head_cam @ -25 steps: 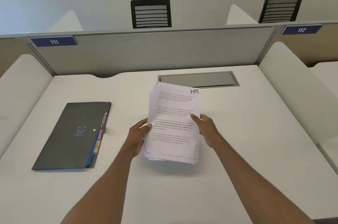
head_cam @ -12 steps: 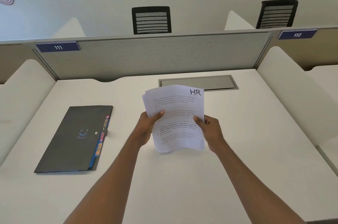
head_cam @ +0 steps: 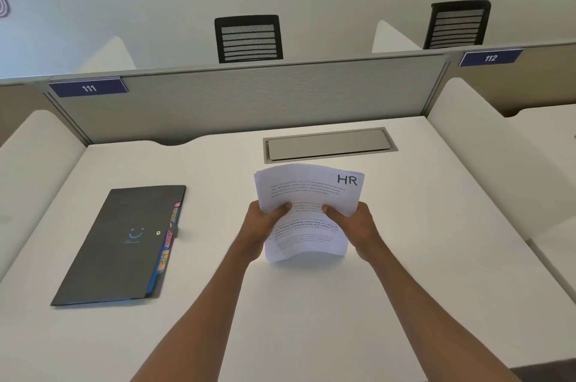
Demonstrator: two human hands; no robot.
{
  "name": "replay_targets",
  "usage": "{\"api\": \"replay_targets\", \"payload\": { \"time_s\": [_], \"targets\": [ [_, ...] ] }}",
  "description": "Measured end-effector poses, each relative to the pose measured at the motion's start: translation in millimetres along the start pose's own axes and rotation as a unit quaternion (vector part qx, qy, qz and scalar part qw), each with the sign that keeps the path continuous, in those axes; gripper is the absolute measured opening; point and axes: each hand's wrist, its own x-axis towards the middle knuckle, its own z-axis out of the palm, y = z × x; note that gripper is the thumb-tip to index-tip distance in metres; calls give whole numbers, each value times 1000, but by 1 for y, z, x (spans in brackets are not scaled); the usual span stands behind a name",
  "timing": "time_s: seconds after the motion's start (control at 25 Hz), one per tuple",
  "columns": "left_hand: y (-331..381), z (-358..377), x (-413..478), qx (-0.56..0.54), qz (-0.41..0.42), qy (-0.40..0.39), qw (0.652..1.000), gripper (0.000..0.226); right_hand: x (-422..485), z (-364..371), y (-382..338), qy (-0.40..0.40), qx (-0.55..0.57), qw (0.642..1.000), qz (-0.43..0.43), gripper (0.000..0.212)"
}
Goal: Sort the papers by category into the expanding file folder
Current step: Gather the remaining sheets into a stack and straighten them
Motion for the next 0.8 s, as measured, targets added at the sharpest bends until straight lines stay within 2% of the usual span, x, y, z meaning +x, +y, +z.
{"api": "replay_targets", "payload": {
  "time_s": [0.32, 0.8],
  "targets": [
    [-21, 1, -2, 12, 18, 19, 1000, 23, -3, 3, 6, 2, 27, 1000, -1, 22],
    [-56, 3, -16, 35, -9, 36, 999, 19, -6, 0, 37, 19, 36, 999, 30, 28]
  ]
}}
